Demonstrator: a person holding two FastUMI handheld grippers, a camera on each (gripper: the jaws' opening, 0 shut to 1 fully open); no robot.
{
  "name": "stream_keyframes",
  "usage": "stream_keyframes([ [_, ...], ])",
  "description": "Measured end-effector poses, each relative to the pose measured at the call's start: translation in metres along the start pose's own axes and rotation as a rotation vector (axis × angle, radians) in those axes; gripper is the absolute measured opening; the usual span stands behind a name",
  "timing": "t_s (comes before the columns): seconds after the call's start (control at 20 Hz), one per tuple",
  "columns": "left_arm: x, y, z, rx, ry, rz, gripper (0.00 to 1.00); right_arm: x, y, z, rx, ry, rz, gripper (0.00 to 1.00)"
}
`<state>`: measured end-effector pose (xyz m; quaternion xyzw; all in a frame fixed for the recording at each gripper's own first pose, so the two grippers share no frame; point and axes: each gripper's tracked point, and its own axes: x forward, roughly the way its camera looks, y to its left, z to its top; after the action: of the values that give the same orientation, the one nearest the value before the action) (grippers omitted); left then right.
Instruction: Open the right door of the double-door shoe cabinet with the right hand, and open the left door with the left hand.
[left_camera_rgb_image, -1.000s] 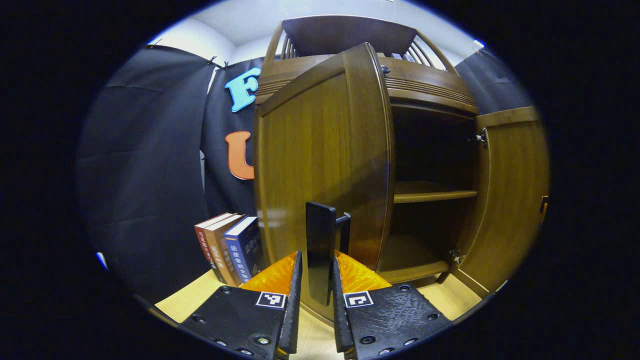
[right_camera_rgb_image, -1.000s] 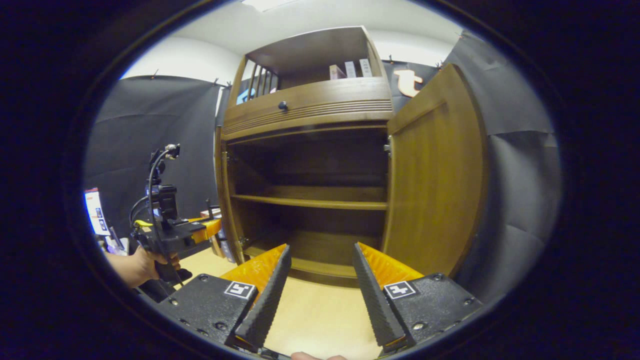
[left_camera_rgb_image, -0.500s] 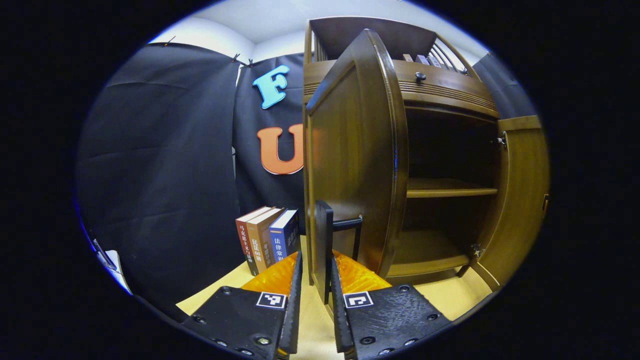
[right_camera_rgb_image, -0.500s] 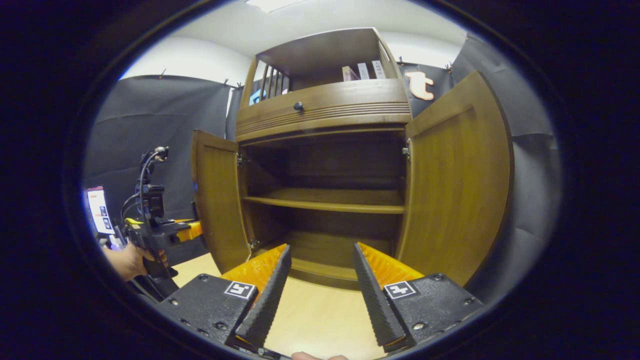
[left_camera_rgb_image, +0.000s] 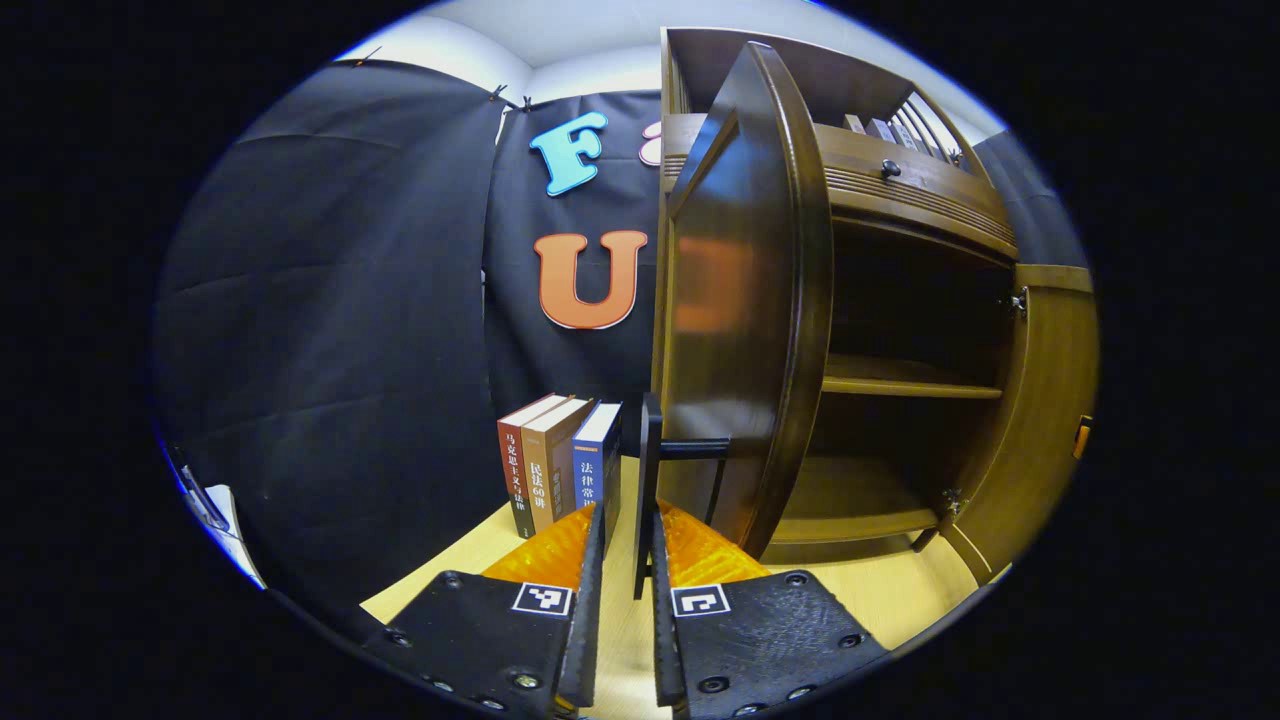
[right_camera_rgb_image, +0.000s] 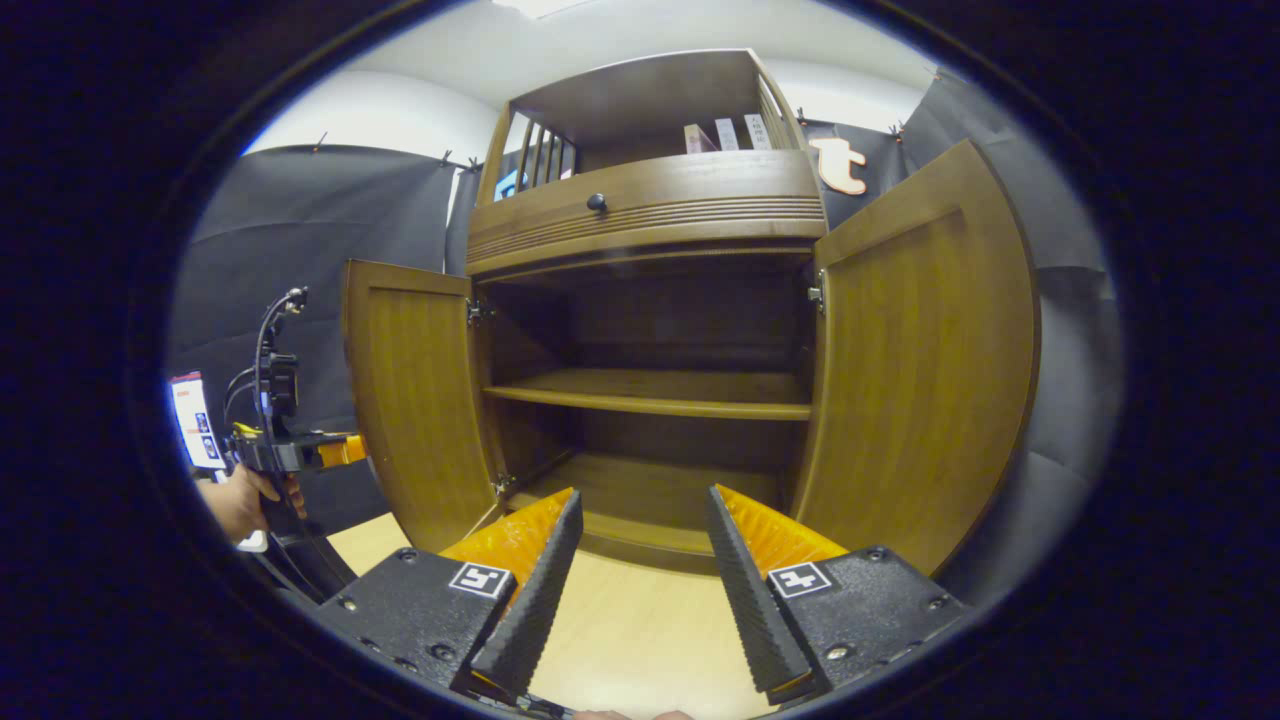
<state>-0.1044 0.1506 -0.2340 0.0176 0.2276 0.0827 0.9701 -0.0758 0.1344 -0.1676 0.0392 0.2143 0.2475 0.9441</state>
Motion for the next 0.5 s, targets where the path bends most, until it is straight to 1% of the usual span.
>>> stream_keyframes([
  [0.05, -0.001, 0.003, 0.0, 0.006, 0.002, -0.008, 0.22, 0.0, 0.0, 0.0, -0.005, 0.001, -0.004, 0.81],
  [0.2, -0.004, 0.015, 0.0, 0.025, -0.006, -0.001, 0.23, 0.0, 0.0, 0.002, -0.009, 0.001, -0.008, 0.81],
  [0.35, -0.005, 0.021, 0.0, 0.004, -0.003, -0.004, 0.22, 0.001, 0.003, 0.003, -0.014, -0.001, -0.009, 0.81],
  [0.5, -0.008, 0.028, 0.0, 0.007, -0.007, 0.009, 0.22, 0.001, 0.004, 0.007, -0.022, -0.009, -0.019, 0.8],
])
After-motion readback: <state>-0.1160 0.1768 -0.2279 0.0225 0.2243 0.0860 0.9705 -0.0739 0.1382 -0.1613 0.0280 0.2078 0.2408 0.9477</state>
